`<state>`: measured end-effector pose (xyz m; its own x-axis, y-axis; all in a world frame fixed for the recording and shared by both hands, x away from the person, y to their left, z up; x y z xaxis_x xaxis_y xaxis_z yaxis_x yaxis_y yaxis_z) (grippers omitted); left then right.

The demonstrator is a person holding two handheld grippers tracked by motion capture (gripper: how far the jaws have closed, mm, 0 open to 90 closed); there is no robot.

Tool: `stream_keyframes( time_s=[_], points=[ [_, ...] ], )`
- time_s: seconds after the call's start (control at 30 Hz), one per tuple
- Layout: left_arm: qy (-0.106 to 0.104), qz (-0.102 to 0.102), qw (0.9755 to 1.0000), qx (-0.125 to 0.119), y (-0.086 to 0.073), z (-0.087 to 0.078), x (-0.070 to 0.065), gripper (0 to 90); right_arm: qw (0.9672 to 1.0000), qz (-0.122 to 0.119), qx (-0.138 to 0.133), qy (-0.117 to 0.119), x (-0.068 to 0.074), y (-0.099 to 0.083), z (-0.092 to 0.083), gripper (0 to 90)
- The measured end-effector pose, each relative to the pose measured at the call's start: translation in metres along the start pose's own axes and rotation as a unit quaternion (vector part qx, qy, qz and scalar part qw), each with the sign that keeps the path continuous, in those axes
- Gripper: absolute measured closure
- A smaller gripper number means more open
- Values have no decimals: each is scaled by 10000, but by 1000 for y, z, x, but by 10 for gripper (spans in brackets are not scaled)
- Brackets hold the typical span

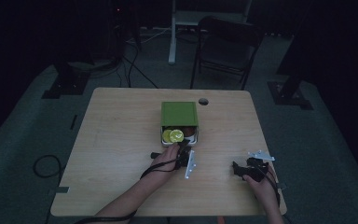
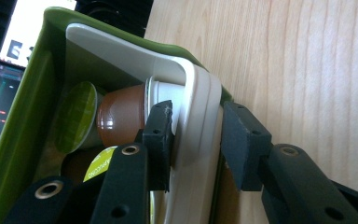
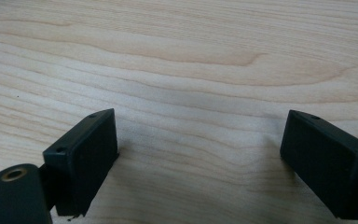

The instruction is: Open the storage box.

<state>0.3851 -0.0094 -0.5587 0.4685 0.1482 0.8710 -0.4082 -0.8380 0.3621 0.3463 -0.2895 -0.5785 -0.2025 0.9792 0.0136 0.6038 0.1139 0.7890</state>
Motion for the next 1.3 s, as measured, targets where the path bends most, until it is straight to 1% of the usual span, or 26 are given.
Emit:
stream_keyframes(
  time_s=[0.07, 0.2, 0.3, 0.37, 0.4, 0.5, 0.73, 0.83, 0.87, 1.0, 1.03, 1.1, 1.13, 1.2, 1.23, 1.3],
  points=[
    [39, 116, 9999, 26, 0, 1, -1, 672, 10000, -5, 4, 9, 0, 0, 0, 105],
    [83, 258, 9996, 75, 1, 2, -1, 693, 10000, -9, 4, 14, 0, 0, 0, 105],
    [141, 457, 9988, 97, 1, 2, -3, 705, 10000, -9, 4, 14, 0, 0, 0, 105],
    [162, 488, 9986, 109, 2, 2, -3, 710, 10000, -9, 3, 13, 0, 0, 0, 105],
    [174, 542, 9983, 113, 2, 2, -3, 711, 10000, -9, 4, 13, 0, 0, 0, 105],
    [183, 561, 9982, 112, 2, 2, -4, 714, 10000, -9, 4, 14, 0, 0, 0, 105],
    [113, 580, 9981, 184, 4, 1, -3, 721, 10000, -9, 4, 14, 0, 0, 0, 105],
    [79, 631, 9977, 214, 5, 0, -3, 723, 10000, -9, 3, 13, 0, 0, 0, 105],
    [70, 600, 9980, 192, 6, 0, -3, 724, 10000, -9, 3, 14, 0, 0, 0, 105],
    [51, 647, 9977, 209, 7, -2, -4, 726, 10000, -9, 3, 12, 0, 0, 0, 105],
    [38, 605, 9980, 185, 8, -2, -4, 727, 10000, -9, 2, 12, 0, 0, 0, 105],
    [10, 681, 9975, 212, 8, -4, -5, 728, 10000, -9, 3, 13, 0, 0, 0, 105],
    [10, 649, 9977, 191, 9, -4, -5, 729, 10000, -9, 3, 12, 0, 0, 0, 105],
    [-7, 684, 9974, 214, 10, -6, -5, 729, 10000, -10, 3, 13, 0, 0, 0, 105],
    [-12, 656, 9977, 192, 10, -6, -6, 729, 10000, -9, 4, 13, 0, 0, 0, 105],
    [-30, 660, 9976, 197, 11, -8, -7, 730, 10000, -10, 3, 12, 0, 0, 0, 105]
  ],
)
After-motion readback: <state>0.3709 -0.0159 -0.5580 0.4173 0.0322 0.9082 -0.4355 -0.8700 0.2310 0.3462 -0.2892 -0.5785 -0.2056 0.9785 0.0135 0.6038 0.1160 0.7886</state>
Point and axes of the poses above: each handheld gripper's, and its own axes: z roughly forward along the jaws, y roughly out of its top, x roughly to its left, the point moved 4 cm from there along z, roughly forward along the jaws, and after that the axes turned 6 degrees about -x, right-handed, at the moved point
